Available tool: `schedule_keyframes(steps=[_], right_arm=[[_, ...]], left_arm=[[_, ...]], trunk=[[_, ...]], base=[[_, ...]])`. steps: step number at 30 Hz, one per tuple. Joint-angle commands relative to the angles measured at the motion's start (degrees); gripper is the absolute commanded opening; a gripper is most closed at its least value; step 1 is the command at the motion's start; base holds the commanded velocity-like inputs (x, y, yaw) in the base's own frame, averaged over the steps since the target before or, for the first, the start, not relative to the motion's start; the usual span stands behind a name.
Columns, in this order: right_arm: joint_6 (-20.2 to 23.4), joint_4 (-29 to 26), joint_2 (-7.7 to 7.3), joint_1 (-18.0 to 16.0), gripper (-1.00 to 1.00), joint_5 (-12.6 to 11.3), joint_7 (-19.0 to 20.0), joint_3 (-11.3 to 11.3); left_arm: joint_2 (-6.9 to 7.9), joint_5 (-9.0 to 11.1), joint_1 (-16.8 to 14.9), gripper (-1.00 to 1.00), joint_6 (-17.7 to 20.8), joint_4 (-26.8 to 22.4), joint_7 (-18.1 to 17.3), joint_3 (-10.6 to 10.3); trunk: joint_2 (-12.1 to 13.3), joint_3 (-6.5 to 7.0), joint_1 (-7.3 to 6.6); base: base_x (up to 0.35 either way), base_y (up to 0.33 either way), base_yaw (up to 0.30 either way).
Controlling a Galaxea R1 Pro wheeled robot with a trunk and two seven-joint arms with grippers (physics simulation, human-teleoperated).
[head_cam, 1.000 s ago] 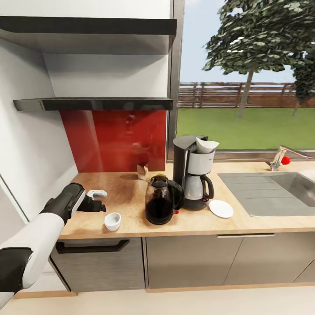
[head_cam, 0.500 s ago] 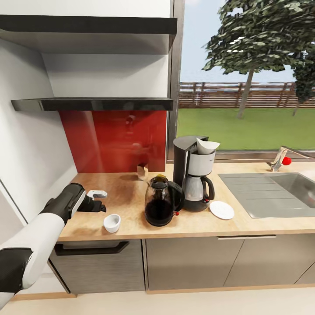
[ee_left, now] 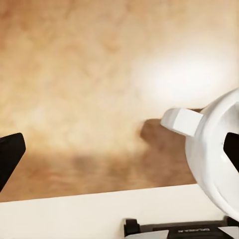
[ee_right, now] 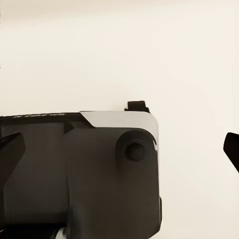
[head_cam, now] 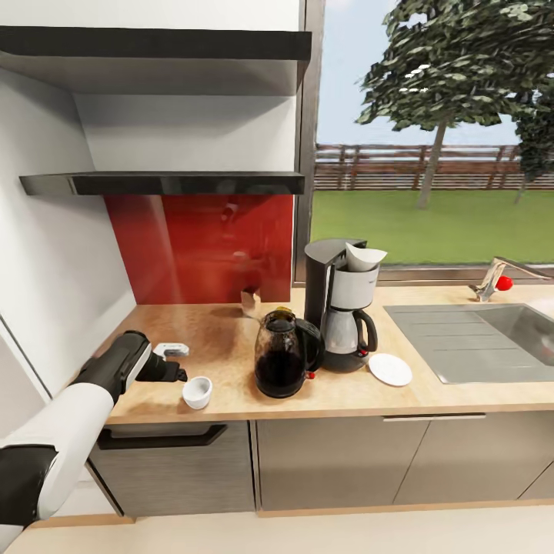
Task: Set up a coffee station on the kitchen countertop: keep the coffee maker on the countertop, move the bottle of coffee from the kitchen shelf to the counter next to the coffee maker, place a paper coffee filter on top of the coffee maker, put the saucer next to the coffee maker with the coffee cup on the saucer, and place the electric kettle next to the coffee maker.
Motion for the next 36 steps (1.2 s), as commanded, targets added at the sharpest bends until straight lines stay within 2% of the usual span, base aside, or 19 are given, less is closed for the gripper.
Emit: schedule_keyframes(steps=[1,11,21,33,36], right_arm=[[0.17,-0.04,-0.03,-0.04,1.0,-0.54,-0.01,0.49],[0.17,-0.04,-0.07,-0.04,1.0,-0.54,-0.03,0.42],[0.17,-0.04,-0.07,-0.04,1.0,-0.54,-0.01,0.42],[0.17,-0.04,-0.07,-0.04,1.0,-0.54,-0.01,0.42],[0.17,-0.04,-0.07,-0.04,1.0,-0.54,-0.01,0.43]], left_arm=[[0.04,-0.57,0.22,1.0,0.1,-0.08,-0.56,-0.24],[-0.08,-0.5,0.86,1.0,0.06,-0.11,-0.56,-0.13],[-0.15,-0.46,0.94,1.0,0.02,-0.11,-0.56,-0.1],[-0.21,-0.38,1.0,1.0,0.03,-0.06,-0.56,-0.1],[-0.2,-0.4,1.9,1.0,-0.12,-0.09,-0.56,-0.1]], trunk=[[-0.13,-0.13,0.04],[-0.13,-0.13,0.04],[-0.13,-0.13,0.04],[-0.13,-0.13,0.04],[-0.13,-0.13,0.04]], base=[[0.0,0.0,0.0],[0.0,0.0,-0.011],[0.0,0.0,-0.157],[0.0,0.0,-0.013],[0.0,0.0,0.0]])
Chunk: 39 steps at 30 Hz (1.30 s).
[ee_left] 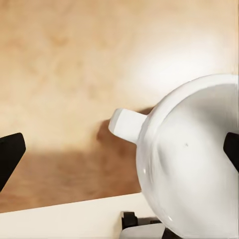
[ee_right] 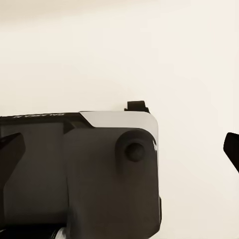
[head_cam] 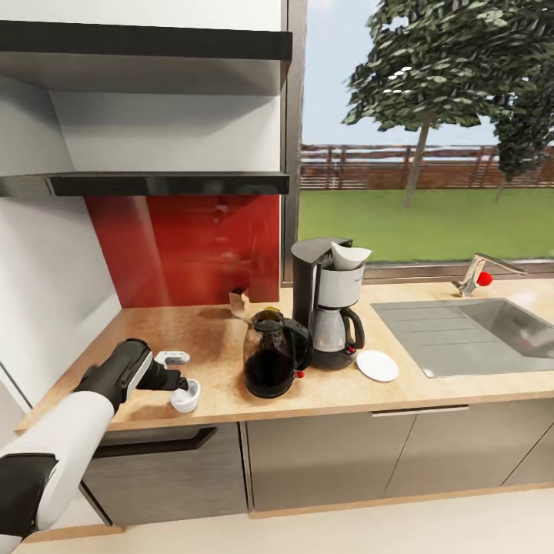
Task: Set up a coffee station on the kitchen countertop: keep the coffee maker on the countertop, move the bottle of coffee from the kitchen shelf to the counter next to the coffee maker, place a paper coffee filter on top of the coffee maker, put the saucer next to the coffee maker with the coffee cup on the saucer, and place the electric kettle next to the coffee maker.
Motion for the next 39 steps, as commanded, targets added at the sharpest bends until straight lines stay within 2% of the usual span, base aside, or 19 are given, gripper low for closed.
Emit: schedule_keyframes(steps=[1,39], right_arm=[[0.17,-0.04,0.0,-0.04,1.0,-0.54,-0.01,0.48],[0.17,-0.04,0.02,-0.04,1.0,-0.54,-0.01,0.48]], left_arm=[[0.05,-0.57,0.05,1.0,0.09,-0.08,-0.56,-0.28],[-0.08,-0.49,1.91,1.0,-0.03,-0.08,-0.71,-0.34]], trunk=[[-0.13,-0.13,0.04],[-0.13,-0.13,0.04]], base=[[0.0,0.0,0.0],[0.0,0.0,0.0]])
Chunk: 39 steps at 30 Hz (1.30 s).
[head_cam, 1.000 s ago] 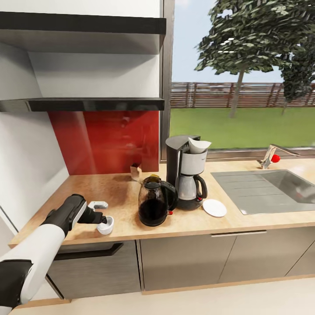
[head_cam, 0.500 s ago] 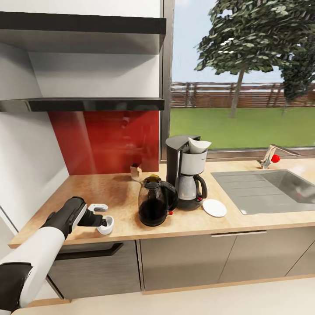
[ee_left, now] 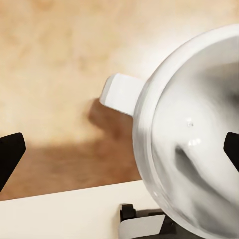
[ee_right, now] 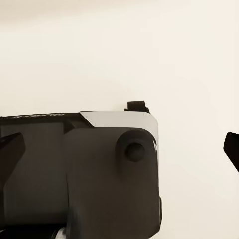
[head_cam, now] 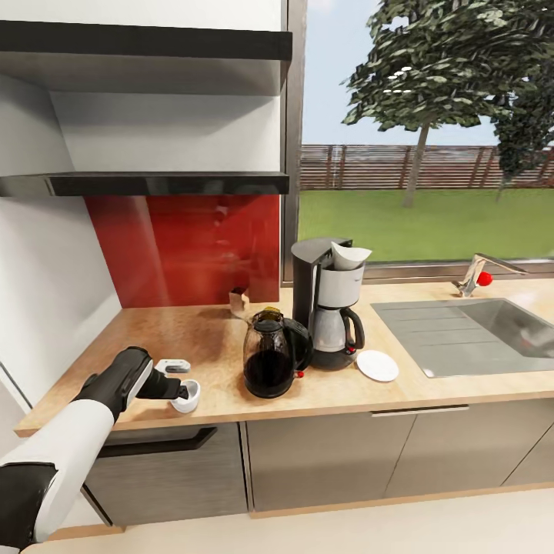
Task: Set up a coffee station on the kitchen countertop: keep the coffee maker on the countertop, move the bottle of coffee from the kitchen shelf to the counter next to the coffee maker, place a paper coffee filter on top of the coffee maker, put the saucer next to the coffee maker with the coffee cup on the saucer, and place the electric kettle next to the coffee maker.
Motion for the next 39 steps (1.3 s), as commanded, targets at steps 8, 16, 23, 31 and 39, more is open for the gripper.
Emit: schedule_keyframes(steps=[8,16,23,31,39], right_arm=[[0.17,-0.04,-0.02,-0.04,1.0,-0.54,-0.01,0.48],[0.17,-0.04,-0.03,-0.04,1.0,-0.54,-0.01,0.48],[0.17,-0.04,-0.03,-0.04,1.0,-0.54,-0.01,0.48],[0.17,-0.04,-0.02,-0.04,1.0,-0.54,-0.01,0.5],[0.17,-0.04,0.04,-0.04,1.0,-0.54,-0.08,0.52]], left_arm=[[-0.03,-0.61,-0.04,-1.0,0.04,-0.08,-0.46,-0.27],[0.04,-0.61,-0.04,-1.0,0.01,-0.08,-0.45,-0.22],[0.05,-0.61,-0.04,-1.0,0.01,-0.16,-0.45,-0.22],[0.05,-0.61,-0.04,-1.0,0.01,-0.19,-0.44,-0.22],[0.05,-0.61,-0.06,-1.0,0.25,-0.77,-0.45,-0.12]], trunk=[[-0.13,-0.13,0.04],[-0.13,-0.13,0.04],[-0.13,-0.13,0.04],[-0.13,-0.13,0.04],[-0.13,-0.13,0.04]], base=[[0.0,0.0,0.0],[0.0,0.0,0.0],[0.0,0.0,0.0],[0.0,0.0,0.0],[0.0,0.0,0.0]])
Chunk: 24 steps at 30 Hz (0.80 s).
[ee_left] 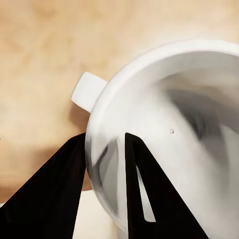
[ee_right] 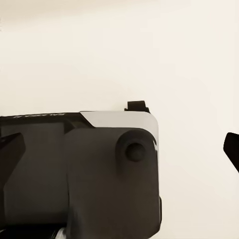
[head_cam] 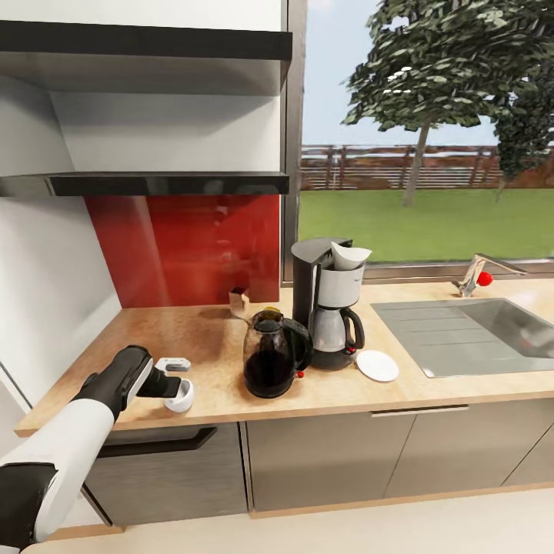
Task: Set up a coffee station on the kitchen countertop: keep the coffee maker on the countertop, move the bottle of coffee from the kitchen shelf to the counter next to the coffee maker, place a paper coffee filter on top of the coffee maker, put the saucer next to the coffee maker with the coffee cup on the saucer, and place the electric kettle next to the coffee maker.
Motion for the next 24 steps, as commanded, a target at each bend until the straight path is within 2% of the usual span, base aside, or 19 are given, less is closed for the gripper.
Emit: schedule_keyframes(steps=[1,7,15,17,20,24], right_arm=[[0.17,-0.04,0.0,-0.04,1.0,-0.54,-0.02,0.5],[0.04,-0.12,0.0,-0.04,1.0,-0.39,0.27,0.55],[-0.1,-0.29,0.07,-0.04,1.0,-0.53,0.32,0.6],[-0.12,-0.3,0.08,-0.04,1.0,-0.54,0.34,0.57],[-0.17,-0.3,0.09,-0.04,1.0,-0.54,0.33,0.52],[-0.26,-0.32,0.03,-0.04,1.0,-0.6,0.39,0.46]], left_arm=[[0.06,-0.58,-0.07,-1.0,0.19,-0.14,-0.48,-0.34],[0.4,-0.56,-0.69,-1.0,0.65,-0.33,-1.03,-0.58],[0.83,-1.04,-2.19,-1.0,0.89,-0.34,-4.35,-1.0],[0.92,-1.04,-2.8,-1.0,1.15,-0.34,-4.56,-1.75],[1.06,-0.98,-4.25,-1.0,1.5,-0.26,-4.84,-4.99],[1.28,-0.95,-5.11,-1.0,1.53,0.14,-5.87,-6.69]], trunk=[[-0.13,-0.13,0.04],[-0.13,-0.13,0.04],[-0.13,-0.13,0.04],[-0.13,-0.13,0.04],[-0.13,-0.13,0.04],[-0.13,-0.13,0.04]], base=[[0.0,0.0,0.0],[0.0,0.0,0.0],[0.0,0.0,0.0],[0.0,0.0,0.0],[0.0,0.0,0.0],[0.0,0.0,0.0]])
